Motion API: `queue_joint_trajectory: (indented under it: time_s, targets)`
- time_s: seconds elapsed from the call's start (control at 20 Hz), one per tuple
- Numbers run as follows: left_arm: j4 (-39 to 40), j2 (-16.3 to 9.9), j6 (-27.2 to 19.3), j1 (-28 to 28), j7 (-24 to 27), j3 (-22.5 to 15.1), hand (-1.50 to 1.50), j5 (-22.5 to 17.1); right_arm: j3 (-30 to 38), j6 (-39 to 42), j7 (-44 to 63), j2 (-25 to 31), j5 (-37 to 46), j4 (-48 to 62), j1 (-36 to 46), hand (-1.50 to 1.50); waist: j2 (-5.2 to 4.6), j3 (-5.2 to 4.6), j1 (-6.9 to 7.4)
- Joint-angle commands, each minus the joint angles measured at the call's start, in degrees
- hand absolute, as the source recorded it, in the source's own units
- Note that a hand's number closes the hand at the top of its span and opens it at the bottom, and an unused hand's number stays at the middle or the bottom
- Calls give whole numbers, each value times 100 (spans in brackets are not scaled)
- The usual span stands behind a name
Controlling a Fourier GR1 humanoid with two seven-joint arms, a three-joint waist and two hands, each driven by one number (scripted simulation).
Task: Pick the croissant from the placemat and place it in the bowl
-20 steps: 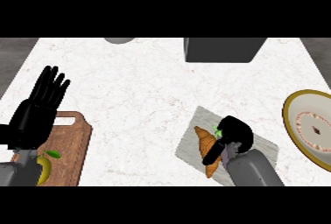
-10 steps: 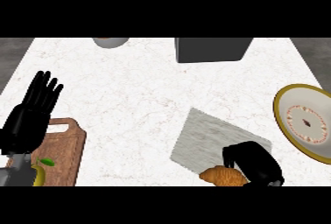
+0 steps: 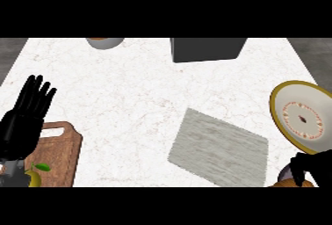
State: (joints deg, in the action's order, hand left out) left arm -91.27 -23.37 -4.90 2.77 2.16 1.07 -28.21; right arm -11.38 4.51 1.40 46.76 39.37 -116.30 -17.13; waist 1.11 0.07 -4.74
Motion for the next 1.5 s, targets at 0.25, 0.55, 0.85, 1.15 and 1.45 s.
queue_joint_trajectory:
  time_s: [0.25,0.55,0.85,1.15,1.45]
  targets:
    - [-117,-3,173,-174,4,70,0,-2,3035,-409,-735,230,-1475,-445,-1339,150,-60,-8,228]
    - [-72,315,34,377,-181,-228,0,249,4048,257,-869,128,-2408,542,-628,150,-105,-6,422]
    - [308,247,379,575,-95,-11,0,204,3703,221,-1054,265,-2295,2348,925,150,-142,-3,573]
    - [255,410,394,596,-154,-60,0,343,3293,370,-1496,295,-2186,3977,2350,150,-141,-4,576]
    - [24,531,315,540,-244,-205,0,532,2611,-78,-2087,141,-1257,6095,3770,150,-157,2,692]
